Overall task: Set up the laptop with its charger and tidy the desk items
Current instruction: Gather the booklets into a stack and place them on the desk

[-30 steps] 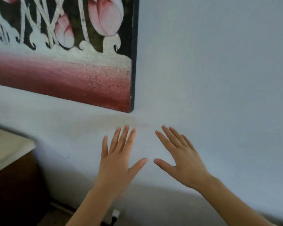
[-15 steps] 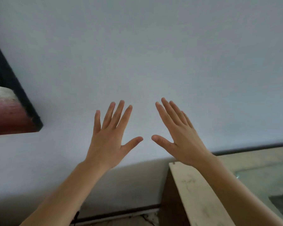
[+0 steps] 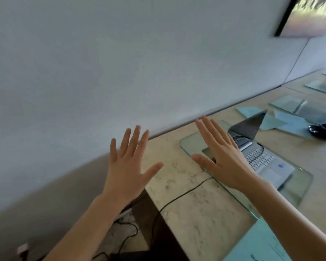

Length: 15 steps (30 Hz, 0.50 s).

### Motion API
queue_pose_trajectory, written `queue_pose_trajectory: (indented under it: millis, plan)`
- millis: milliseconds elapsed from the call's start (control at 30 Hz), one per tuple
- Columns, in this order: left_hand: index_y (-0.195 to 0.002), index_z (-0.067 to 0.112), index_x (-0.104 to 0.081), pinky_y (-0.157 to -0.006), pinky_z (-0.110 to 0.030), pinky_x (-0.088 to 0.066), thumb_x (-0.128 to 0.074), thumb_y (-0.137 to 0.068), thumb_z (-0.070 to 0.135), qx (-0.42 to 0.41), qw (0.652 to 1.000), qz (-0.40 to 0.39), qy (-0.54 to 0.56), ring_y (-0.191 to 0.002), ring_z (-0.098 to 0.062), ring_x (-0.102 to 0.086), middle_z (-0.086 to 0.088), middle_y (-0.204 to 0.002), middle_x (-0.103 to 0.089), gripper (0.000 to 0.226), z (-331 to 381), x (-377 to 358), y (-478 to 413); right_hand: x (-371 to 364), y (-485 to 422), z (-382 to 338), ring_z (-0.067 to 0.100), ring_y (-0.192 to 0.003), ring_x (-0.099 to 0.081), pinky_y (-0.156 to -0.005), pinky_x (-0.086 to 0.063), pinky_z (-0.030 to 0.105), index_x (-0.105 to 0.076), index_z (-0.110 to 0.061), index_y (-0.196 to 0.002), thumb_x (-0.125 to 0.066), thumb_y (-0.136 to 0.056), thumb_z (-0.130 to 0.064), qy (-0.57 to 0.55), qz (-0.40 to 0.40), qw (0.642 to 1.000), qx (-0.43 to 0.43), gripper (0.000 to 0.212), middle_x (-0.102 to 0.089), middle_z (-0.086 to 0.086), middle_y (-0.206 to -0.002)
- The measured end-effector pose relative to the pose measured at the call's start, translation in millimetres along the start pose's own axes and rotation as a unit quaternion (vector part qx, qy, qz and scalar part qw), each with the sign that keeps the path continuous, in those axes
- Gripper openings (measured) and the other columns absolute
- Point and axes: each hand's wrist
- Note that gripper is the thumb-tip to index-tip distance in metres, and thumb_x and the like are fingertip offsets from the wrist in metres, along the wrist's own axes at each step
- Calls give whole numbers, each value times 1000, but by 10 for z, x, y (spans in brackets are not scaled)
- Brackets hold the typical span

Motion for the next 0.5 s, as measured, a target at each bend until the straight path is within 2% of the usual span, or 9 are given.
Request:
queue_pose_trajectory:
  millis: [133, 300, 500]
  plan:
    - [-147, 36, 17, -109, -30, 31, -6, -79, 79, -19, 998, -9, 61, -141, -5, 30, 13, -157, 24, 84, 585, -138, 280, 236, 737, 268, 2, -146, 19, -123, -2, 40, 21, -51, -144, -8, -78, -86, 24, -7, 998, -53, 80, 21, -22, -158]
    - [-144, 36, 19, -110, -30, 30, -8, -80, 78, -69, 993, -22, 88, -142, -4, 26, 13, -158, 19, 81, 1288, -193, 509, 538, 1455, 611, 4, -148, 14, -122, -5, 38, 17, -48, -147, -15, -81, -83, 40, -9, 994, -104, 81, 15, -20, -160]
    - [-146, 36, 18, -109, -27, 31, -4, -78, 81, -87, 990, -24, 104, -142, -4, 27, 13, -157, 20, 85, 1842, -221, 550, 791, 1980, 969, 1, -147, 15, -123, -6, 40, 16, -47, -147, -18, -82, -84, 47, 2, 989, -141, 82, 16, -23, -159]
Point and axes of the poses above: each hand's wrist, its own y-axis away from the middle knuckle, its own x-axis out of the back of the hand, z = x × y
